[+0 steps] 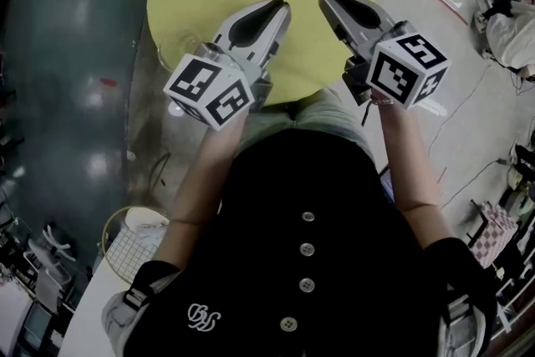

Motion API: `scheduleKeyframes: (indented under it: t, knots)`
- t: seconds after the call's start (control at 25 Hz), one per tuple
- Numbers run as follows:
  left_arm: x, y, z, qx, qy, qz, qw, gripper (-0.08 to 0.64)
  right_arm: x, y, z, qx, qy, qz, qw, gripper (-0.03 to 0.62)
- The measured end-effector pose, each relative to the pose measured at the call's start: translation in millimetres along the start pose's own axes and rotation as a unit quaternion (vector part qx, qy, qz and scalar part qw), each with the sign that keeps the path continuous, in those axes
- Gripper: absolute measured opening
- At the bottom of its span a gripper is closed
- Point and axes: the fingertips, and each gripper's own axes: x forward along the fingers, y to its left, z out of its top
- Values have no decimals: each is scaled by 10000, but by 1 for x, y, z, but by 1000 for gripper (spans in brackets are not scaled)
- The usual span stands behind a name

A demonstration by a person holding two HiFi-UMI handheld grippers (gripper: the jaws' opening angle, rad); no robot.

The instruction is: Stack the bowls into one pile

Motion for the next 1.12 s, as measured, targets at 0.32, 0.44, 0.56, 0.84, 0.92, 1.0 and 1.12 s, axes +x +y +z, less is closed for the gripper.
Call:
scheduleKeyframes:
  t: [0.32, 0.44, 0.56, 0.84, 0.92, 1.0, 1.12]
  knots:
    - [17, -20, -5, -30, 123, 33, 9999, 40, -22, 3, 0, -177, 217, 537, 9982, 3]
    - [17, -24, -6, -14, 179, 53, 9998, 40, -26, 5, 0, -221, 328, 621, 9973, 3]
    - [18, -25, -10, -14, 198, 56, 9998, 40, -27, 3, -2, -270, 399, 627, 9969, 3]
    - [26, -39, -12, 71, 150, 20, 9999, 40, -40, 1, 1, -494, 518, 733, 9947, 3]
    - [26, -38, -12, 46, 131, 72, 9999, 40, -40, 0, 1, -543, 570, 789, 9938, 3]
    - [26, -36, -12, 37, 128, 130, 9998, 40, -39, -1, -1, -581, 651, 886, 9922, 3]
    - [28, -35, -14, 18, 158, 175, 9997, 40, -38, -2, -5, -666, 775, 991, 9898, 3]
